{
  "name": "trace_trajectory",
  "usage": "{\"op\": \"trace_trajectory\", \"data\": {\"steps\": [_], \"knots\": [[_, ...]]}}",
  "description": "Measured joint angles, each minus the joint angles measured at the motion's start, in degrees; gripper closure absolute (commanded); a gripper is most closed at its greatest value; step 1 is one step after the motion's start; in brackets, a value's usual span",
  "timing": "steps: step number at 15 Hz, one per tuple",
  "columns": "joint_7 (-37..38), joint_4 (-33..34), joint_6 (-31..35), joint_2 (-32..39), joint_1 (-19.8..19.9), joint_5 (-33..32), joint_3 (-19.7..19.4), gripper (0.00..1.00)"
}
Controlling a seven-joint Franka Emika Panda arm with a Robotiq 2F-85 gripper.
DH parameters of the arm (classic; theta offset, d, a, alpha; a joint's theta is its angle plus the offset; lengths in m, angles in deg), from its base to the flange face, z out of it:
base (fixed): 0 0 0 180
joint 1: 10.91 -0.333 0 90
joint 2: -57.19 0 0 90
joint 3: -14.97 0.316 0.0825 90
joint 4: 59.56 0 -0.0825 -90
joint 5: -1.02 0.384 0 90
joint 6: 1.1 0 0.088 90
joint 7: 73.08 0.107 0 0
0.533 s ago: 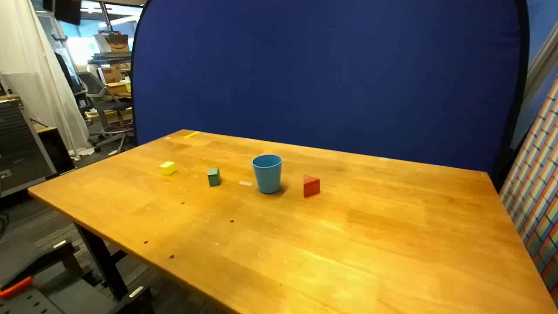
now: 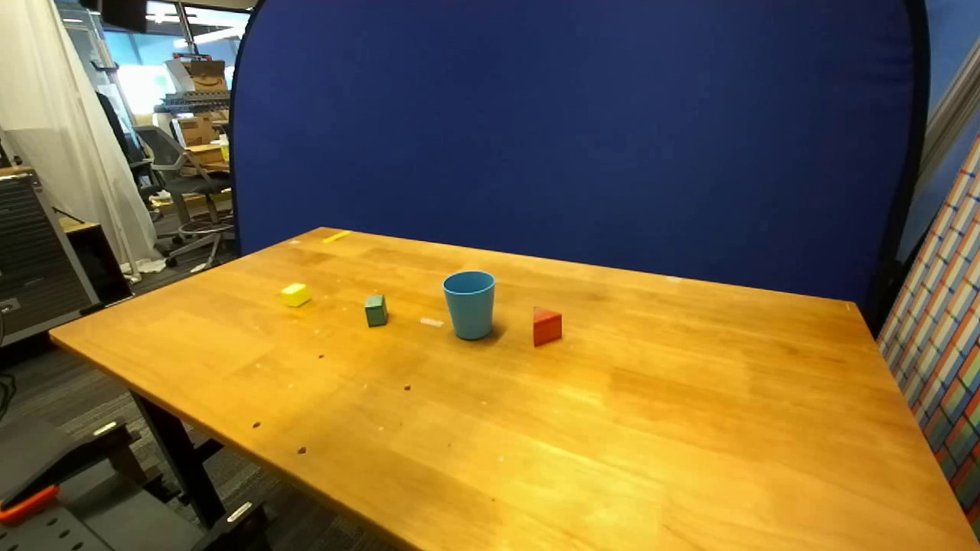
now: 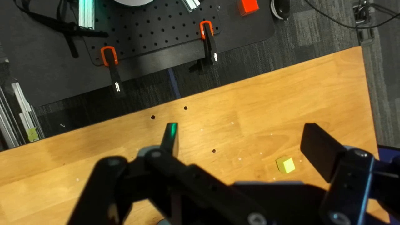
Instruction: Pick up the yellow block and put it in the cup
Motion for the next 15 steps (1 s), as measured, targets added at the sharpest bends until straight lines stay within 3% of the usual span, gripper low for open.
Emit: {"op": "trace_trajectory", "data": {"steps": [3,7,15], "knots": [[0.0,-0.7,0.7,0.5,0.3,0.0,0.6,0.0],[-0.5,-3.3,9.2,4.7,-0.1,2.0,3.2,0.0],[-5.1,-2.3,29.2,26.8,-8.5,9.0,11.7,0.0]]}}
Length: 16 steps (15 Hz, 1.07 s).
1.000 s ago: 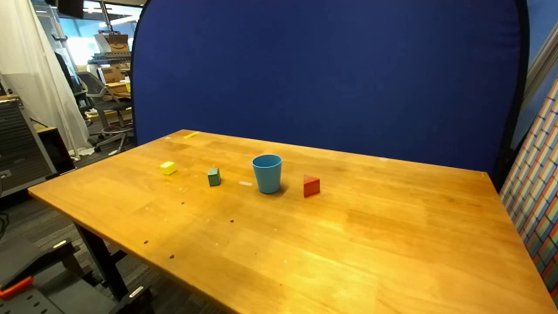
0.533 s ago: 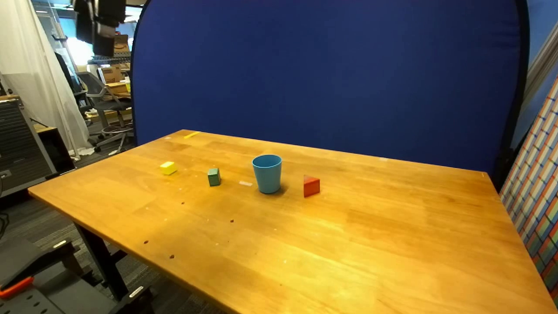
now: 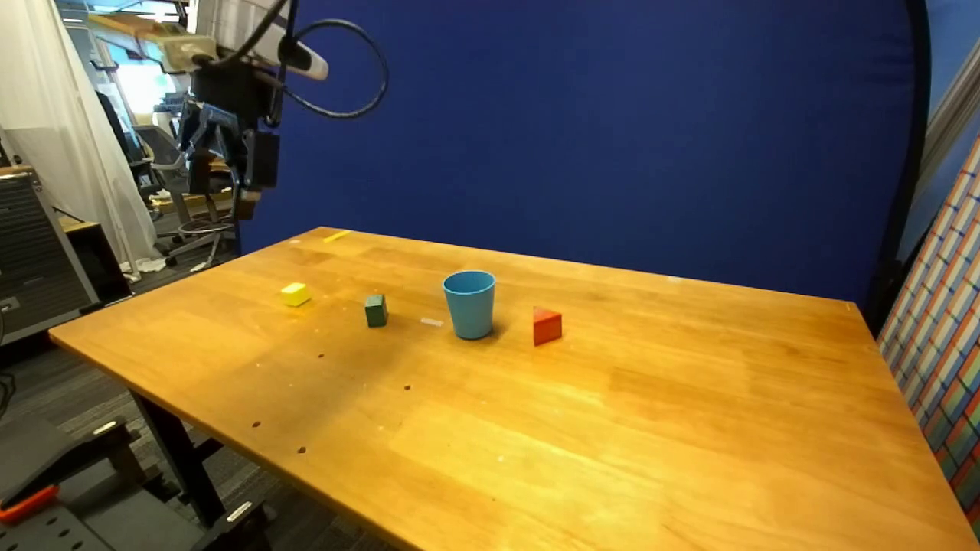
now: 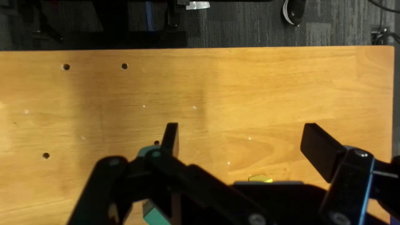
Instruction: Pick up the yellow block and put it in the cup
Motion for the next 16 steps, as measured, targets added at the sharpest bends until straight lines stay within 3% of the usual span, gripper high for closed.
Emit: {"op": "trace_trajectory", "data": {"steps": [4,8,16], "knots": [[-0.2,4.7,9.1,13.2,-2.7,-2.3,4.3,0.0],[-0.3,11.6,15.1,24.5,-3.5,-6.4,5.9,0.0],[-2.8,25.9,16.5,40.8,-4.2,-11.3,7.0,0.0]]}}
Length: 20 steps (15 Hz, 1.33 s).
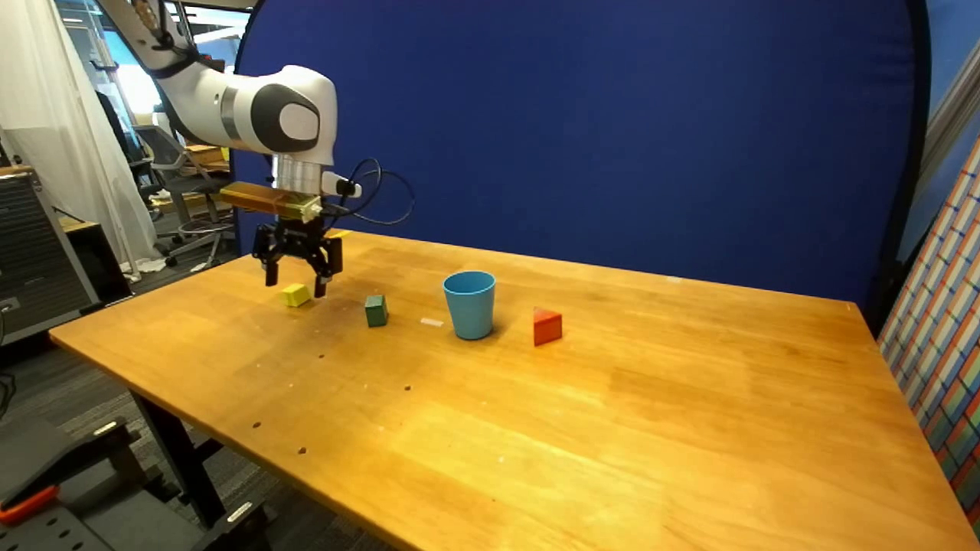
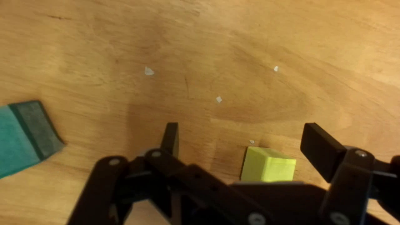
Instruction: Pick up the yellow block and put it in the cup
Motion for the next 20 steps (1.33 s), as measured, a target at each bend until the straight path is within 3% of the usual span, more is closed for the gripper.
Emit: {"op": "trace_trajectory", "data": {"steps": [5,6,7,15,20], "knots": [[-0.2,6.8,0.0,7.0,-1.5,-1.5,0.5,0.0],[-0.2,8.0,-0.1,8.2,-1.9,-1.6,0.5,0.25],[-0.2,8.9,-0.3,8.9,-2.0,-1.9,0.5,0.26],[0.3,11.6,-0.3,9.9,-2.9,-4.2,0.5,0.88],[5.9,9.1,-0.3,4.9,-2.9,-6.1,-2.6,0.89]]}}
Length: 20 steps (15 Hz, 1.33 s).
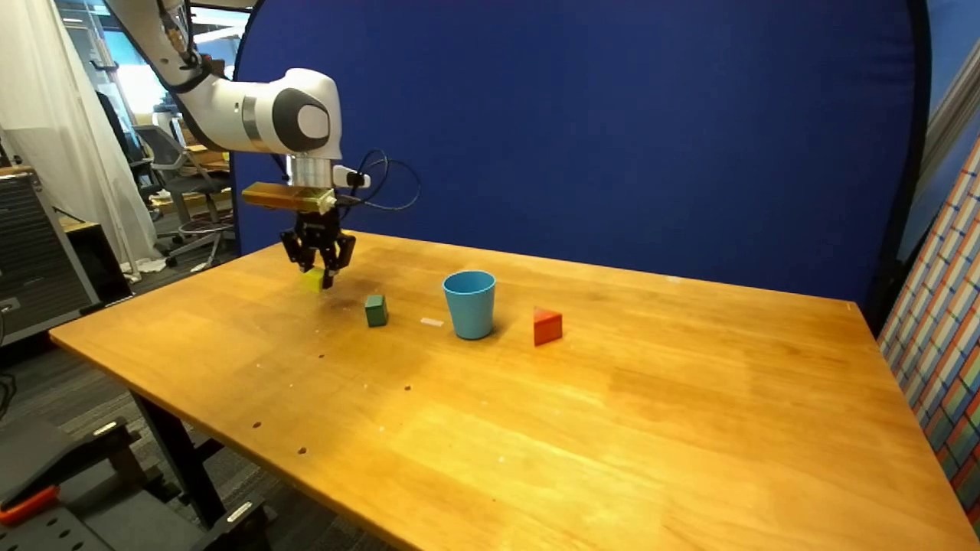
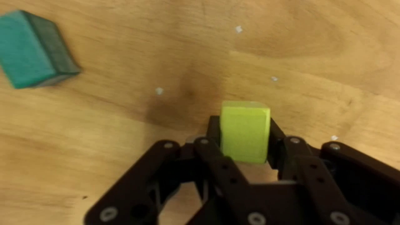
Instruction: Pick up the yellow block and put it in the cup
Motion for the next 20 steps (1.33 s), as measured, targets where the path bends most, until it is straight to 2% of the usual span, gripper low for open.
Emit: {"op": "trace_trajectory", "data": {"steps": [5,9,14,19,20], "knots": [[7.3,-5.5,-0.4,-11.2,1.1,-4.7,-7.1,0.89],[11.2,-8.7,-2.1,-17.8,4.0,-8.3,-10.8,0.89],[12.4,-11.2,-2.3,-18.8,8.6,-9.0,-12.5,0.89],[12.4,-11.4,-2.1,-16.9,11.0,-9.1,-13.3,0.89],[12.4,-11.2,-2.1,-16.4,11.2,-9.1,-13.3,0.39]]}}
